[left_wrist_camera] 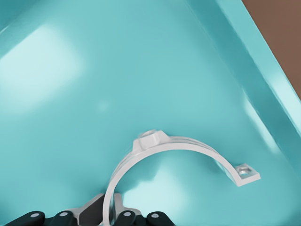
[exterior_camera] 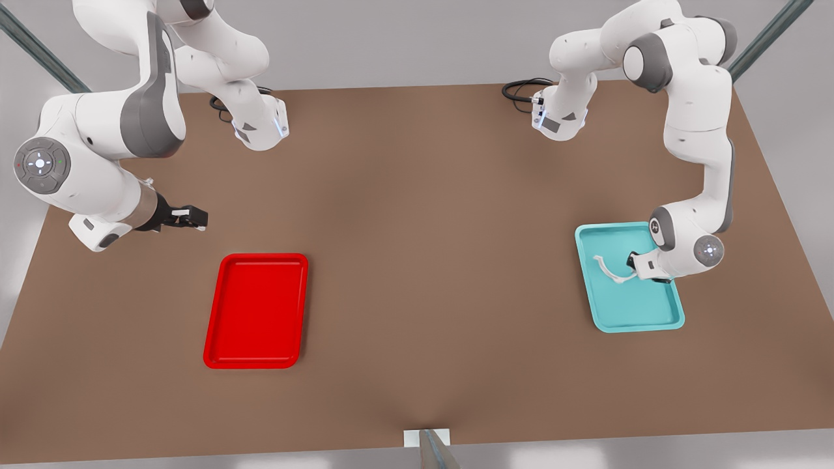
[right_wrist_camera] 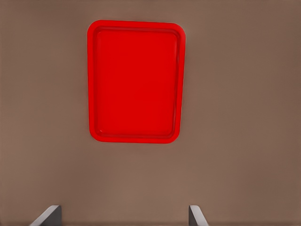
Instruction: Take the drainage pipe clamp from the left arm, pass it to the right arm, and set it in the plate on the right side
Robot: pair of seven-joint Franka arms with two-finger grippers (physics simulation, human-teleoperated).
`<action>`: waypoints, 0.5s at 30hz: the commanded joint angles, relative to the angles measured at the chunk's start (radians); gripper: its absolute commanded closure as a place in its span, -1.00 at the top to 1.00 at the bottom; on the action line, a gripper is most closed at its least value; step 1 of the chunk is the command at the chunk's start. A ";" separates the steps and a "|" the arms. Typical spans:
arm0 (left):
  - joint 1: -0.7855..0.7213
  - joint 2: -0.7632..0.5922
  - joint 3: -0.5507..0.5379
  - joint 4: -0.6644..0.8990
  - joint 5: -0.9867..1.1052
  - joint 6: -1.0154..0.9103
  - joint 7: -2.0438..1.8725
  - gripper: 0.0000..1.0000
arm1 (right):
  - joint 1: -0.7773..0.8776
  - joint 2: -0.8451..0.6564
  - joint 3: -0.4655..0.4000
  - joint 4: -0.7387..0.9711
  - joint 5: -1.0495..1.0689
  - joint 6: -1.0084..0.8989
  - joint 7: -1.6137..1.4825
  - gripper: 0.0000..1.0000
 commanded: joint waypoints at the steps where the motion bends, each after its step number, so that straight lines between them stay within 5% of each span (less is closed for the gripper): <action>1: 0.000 0.000 0.000 0.000 -0.009 -0.007 -0.002 -0.57 | 0.000 -0.001 0.000 0.000 0.001 -0.001 0.001 1.00; 15: -0.004 -0.028 0.000 0.037 -0.009 -0.059 0.000 -0.57 | -0.003 -0.001 0.000 0.000 0.001 -0.001 0.001 1.00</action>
